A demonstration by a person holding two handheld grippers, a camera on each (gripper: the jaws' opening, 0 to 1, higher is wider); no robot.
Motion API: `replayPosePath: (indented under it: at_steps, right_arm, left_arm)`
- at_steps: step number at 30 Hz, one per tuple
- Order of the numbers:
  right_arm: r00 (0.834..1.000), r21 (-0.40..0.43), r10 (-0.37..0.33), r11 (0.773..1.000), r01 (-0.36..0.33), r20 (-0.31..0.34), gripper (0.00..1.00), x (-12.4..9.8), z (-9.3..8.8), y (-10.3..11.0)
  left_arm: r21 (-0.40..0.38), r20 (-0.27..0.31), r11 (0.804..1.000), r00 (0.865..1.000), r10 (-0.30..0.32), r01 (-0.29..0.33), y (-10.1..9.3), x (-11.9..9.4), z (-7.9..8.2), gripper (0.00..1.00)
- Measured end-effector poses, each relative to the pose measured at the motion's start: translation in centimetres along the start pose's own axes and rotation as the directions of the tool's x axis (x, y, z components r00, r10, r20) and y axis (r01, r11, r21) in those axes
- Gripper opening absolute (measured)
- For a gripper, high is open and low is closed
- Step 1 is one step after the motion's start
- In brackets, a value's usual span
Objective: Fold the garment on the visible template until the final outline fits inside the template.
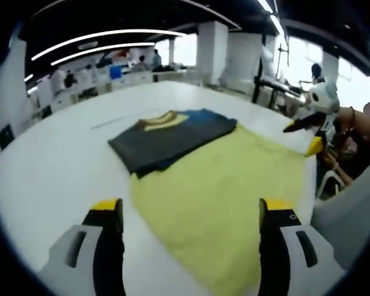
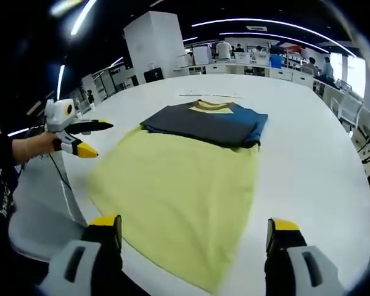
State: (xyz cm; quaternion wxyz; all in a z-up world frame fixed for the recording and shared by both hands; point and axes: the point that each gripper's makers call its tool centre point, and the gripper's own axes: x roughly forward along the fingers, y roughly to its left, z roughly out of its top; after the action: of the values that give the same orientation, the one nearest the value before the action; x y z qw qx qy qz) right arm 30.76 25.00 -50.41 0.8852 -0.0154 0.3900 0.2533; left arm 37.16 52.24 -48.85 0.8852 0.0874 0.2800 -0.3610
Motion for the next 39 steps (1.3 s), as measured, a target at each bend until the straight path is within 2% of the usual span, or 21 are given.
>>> replayPosePath:
  at_steps: [8, 12, 15, 17, 20, 25, 27, 32, 35, 39]
  right_arm:
    - [0.999, 0.004, -0.031, 1.0, 0.031, -0.007, 0.92, -0.6, -0.9, -0.8]
    - [0.999, 0.036, -0.026, 0.999, 0.027, -0.024, 0.74, -0.6, -1.8, -0.8]
    - [0.999, 0.042, -0.026, 0.999, 0.027, -0.029, 0.75, -0.6, -2.1, -0.8]
    - [0.999, 0.027, -0.035, 0.999, 0.036, -0.038, 0.74, -0.7, -2.5, -0.8]
    - [0.999, 0.04, -0.036, 0.998, 0.038, -0.041, 0.72, -0.9, -2.9, -0.8]
    - [0.998, 0.048, -0.045, 0.998, 0.047, -0.05, 0.66, -1.0, -3.7, -0.7]
    - [0.997, 0.048, -0.049, 0.998, 0.051, -0.056, 0.64, -1.0, -3.9, -0.6]
    - [0.991, 0.021, -0.101, 0.994, 0.103, -0.085, 0.49, -1.6, -4.9, -1.2]
    - [0.991, 0.036, -0.108, 0.993, 0.112, -0.085, 0.42, -1.9, -5.1, -1.3]
    - [0.988, 0.051, -0.123, 0.991, 0.128, -0.091, 0.34, -2.2, -5.3, -1.4]
  left_arm:
    - [0.01, -0.033, 1.0, 0.999, -0.001, 0.001, -0.8, -1.3, -1.4, 0.81]
    - [-0.002, -0.083, 1.0, 0.997, -0.007, 0.007, -1.4, -1.8, -3.2, 0.78]
    - [-0.03, -0.112, 0.999, 0.993, 0.023, -0.027, -1.3, -2.5, -4.2, 0.7]
    - [-0.02, -0.114, 1.0, 0.993, 0.014, -0.016, -1.8, -3.0, -4.4, 0.64]
    - [-0.041, -0.133, 0.998, 0.991, 0.034, -0.039, -1.9, -3.7, -5.1, 0.6]
    - [-0.095, -0.143, 0.994, 0.989, 0.031, -0.045, -2.0, -4.3, -5.9, 0.51]
    - [-0.112, -0.159, 0.992, 0.987, 0.032, -0.05, -1.9, -4.5, -6.5, 0.5]
    - [-0.132, -0.208, 0.991, 0.978, 0.01, -0.038, -2.3, -5.1, -7.9, 0.47]
    - [-0.147, -0.203, 0.989, 0.979, 0.004, -0.034, -2.6, -5.2, -7.9, 0.44]
    - [-0.15, -0.225, 0.988, 0.974, 0.011, -0.045, -2.8, -5.3, -8.2, 0.38]
